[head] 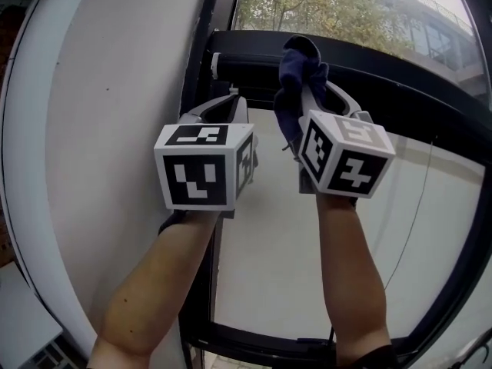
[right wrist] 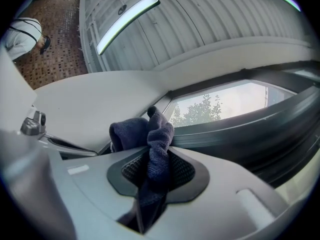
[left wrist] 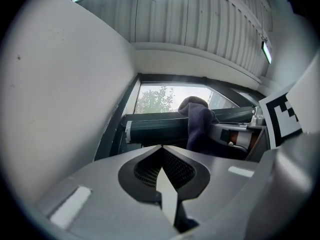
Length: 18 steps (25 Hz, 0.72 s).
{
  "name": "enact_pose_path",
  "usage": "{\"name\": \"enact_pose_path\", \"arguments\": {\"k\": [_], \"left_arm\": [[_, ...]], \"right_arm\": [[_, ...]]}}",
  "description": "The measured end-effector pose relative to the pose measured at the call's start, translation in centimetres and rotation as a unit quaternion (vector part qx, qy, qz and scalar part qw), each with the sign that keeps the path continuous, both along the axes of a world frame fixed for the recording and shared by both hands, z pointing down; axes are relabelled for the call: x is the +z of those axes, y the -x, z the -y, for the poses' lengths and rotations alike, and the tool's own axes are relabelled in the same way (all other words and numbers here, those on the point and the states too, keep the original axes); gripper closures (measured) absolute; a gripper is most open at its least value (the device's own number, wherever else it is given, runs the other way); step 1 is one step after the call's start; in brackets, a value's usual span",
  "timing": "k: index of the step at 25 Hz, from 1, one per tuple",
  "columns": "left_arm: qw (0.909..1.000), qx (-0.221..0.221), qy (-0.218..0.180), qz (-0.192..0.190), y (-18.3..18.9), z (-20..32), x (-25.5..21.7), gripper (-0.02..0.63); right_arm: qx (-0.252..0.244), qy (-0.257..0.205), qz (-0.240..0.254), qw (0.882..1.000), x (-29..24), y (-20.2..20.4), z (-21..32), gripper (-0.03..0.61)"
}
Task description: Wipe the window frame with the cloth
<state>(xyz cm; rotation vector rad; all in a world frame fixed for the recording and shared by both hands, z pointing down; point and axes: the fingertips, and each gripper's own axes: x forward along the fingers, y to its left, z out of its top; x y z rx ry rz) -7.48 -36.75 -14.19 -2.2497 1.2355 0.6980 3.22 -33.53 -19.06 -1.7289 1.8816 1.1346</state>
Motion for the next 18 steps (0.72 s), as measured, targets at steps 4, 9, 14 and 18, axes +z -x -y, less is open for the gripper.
{"name": "enact_pose_path", "arguments": {"k": [4, 9, 14, 18], "left_arm": [[0.9999, 0.011, 0.000, -0.011, -1.3, -0.5, -0.5, 0.626], [0.9995, 0.031, -0.007, 0.000, -4.6, -2.2, -1.2, 0.626], [0.9994, 0.032, -0.007, -0.014, -6.6, -3.1, -1.9, 0.626], [0.9993, 0.036, -0.010, -0.005, -8.7, -3.8, -1.8, 0.626]], "right_arm": [[0.003, 0.000, -0.006, 1.000, 0.0, -1.9, -0.9, 0.494], [0.007, -0.004, -0.010, 1.000, 0.0, -4.2, -2.2, 0.494], [0.018, -0.007, -0.010, 1.000, -0.1, -6.8, -3.5, 0.494], [0.018, -0.007, -0.008, 1.000, 0.0, -8.4, -4.3, 0.494]]}}
